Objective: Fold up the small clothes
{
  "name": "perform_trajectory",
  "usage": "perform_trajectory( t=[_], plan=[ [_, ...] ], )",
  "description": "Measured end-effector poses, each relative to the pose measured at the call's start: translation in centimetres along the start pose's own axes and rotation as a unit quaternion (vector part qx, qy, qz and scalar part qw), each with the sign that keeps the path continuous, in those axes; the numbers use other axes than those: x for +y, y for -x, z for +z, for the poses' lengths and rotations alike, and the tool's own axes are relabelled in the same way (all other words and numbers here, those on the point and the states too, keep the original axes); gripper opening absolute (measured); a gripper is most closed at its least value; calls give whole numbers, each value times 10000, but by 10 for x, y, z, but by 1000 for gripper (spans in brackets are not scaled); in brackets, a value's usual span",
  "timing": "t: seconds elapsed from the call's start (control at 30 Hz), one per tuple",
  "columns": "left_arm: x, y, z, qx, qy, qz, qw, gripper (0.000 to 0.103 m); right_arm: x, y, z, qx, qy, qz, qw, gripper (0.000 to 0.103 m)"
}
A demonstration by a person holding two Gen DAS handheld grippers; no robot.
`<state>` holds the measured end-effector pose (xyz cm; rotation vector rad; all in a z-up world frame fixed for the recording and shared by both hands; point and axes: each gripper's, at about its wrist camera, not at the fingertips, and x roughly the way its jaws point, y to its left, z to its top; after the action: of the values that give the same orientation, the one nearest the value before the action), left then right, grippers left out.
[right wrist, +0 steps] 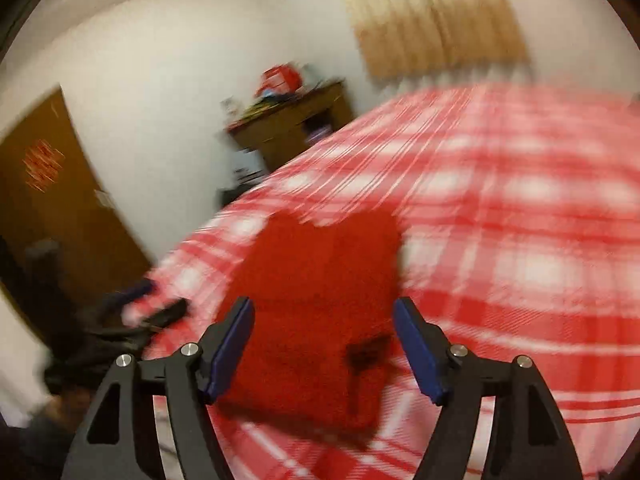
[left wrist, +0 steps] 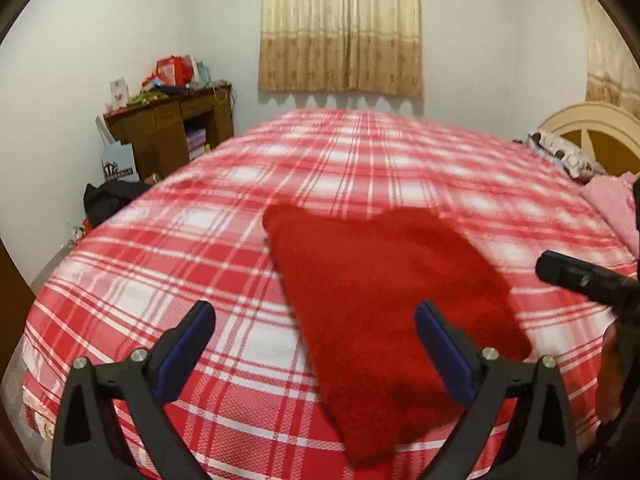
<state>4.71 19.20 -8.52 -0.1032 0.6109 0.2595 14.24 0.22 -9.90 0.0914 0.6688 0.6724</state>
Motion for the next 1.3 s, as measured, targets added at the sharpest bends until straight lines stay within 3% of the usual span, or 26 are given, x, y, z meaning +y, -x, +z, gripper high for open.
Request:
perform_trajectory(
  t=[0.07,0.2,1.3],
  plan=[
    [-1,5,6,-86,10,-22,10000,102,10,18,0,-255,314,-489,9980,73],
    [0,9,10,-172,18,-61,9998,103,15,38,3,-486,526,-681,9951,73],
    [-1,12,12,-263,93,-114,9995,103,37,50,-1,-567,583,-619,9948,73]
  ],
)
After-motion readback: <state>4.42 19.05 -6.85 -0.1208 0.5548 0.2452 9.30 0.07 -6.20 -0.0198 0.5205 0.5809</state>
